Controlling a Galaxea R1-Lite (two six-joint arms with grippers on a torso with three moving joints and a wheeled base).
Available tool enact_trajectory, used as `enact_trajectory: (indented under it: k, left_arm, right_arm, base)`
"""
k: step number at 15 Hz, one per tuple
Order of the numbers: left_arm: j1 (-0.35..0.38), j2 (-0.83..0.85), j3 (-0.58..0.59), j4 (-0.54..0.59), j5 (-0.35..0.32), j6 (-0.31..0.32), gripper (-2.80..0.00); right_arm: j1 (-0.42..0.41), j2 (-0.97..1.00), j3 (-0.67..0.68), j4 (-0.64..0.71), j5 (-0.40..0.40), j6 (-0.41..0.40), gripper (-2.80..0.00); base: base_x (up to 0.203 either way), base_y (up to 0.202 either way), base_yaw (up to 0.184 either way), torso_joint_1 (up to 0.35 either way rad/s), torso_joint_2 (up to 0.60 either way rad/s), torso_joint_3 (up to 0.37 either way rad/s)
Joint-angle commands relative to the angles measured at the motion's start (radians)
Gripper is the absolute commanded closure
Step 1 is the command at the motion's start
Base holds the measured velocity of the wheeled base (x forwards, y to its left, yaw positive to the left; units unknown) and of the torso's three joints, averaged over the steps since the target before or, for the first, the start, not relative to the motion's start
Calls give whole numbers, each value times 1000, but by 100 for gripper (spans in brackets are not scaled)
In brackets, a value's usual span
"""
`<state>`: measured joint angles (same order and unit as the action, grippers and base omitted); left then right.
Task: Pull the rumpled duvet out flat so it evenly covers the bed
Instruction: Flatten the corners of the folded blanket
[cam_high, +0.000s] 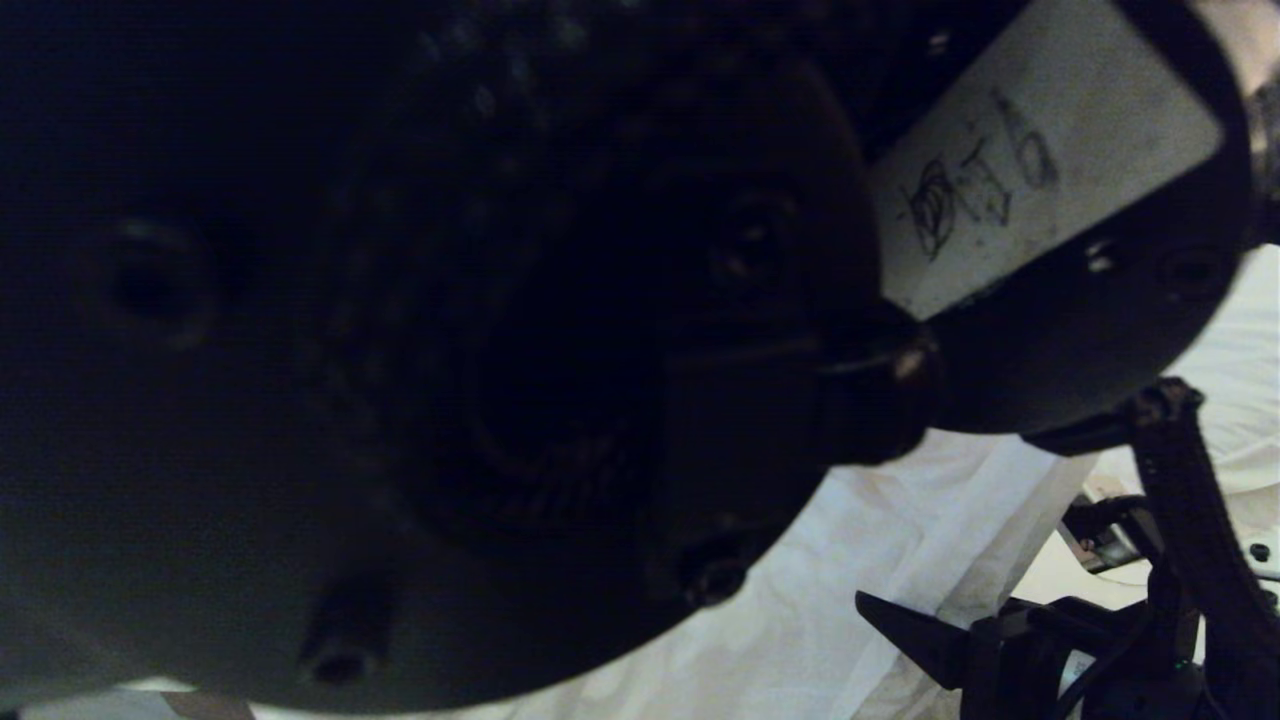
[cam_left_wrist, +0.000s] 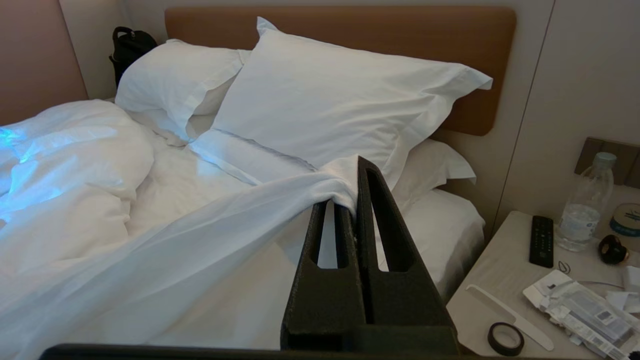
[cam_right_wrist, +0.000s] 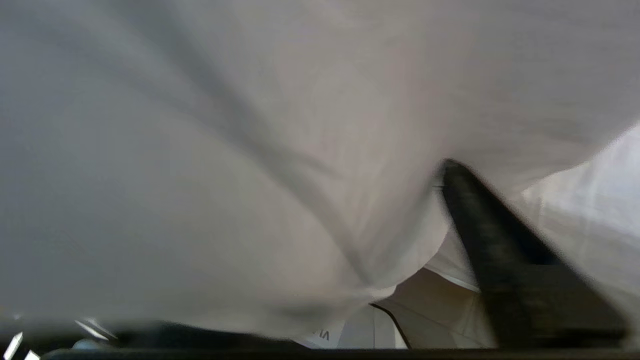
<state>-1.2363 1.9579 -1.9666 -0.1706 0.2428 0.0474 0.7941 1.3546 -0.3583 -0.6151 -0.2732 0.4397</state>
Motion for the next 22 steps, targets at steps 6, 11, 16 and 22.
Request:
enact_trajectory:
  k: [6,11,16,22]
  left_arm:
    - [-6,-20,0,8,29,0,0]
    - [3,-40,24,14,59,-9,0]
    - [45,-59,80,19,69,-12,0]
    - [165,-93,189,16,69,-35,0]
  right_arm:
    - [-42,-72,-1,-1,-4,14,0]
    - [-124,-223,14,44,-7,13,0]
    - [-308,-465,7,200,-2,14,0]
    - [-482,-671,-126,459,-7,42,0]
  base:
    - [0,0,0,0,0,0]
    - [0,0,0,0,0,0]
    - [0,0,0,0,0,0]
    - [0,0,0,0,0,0]
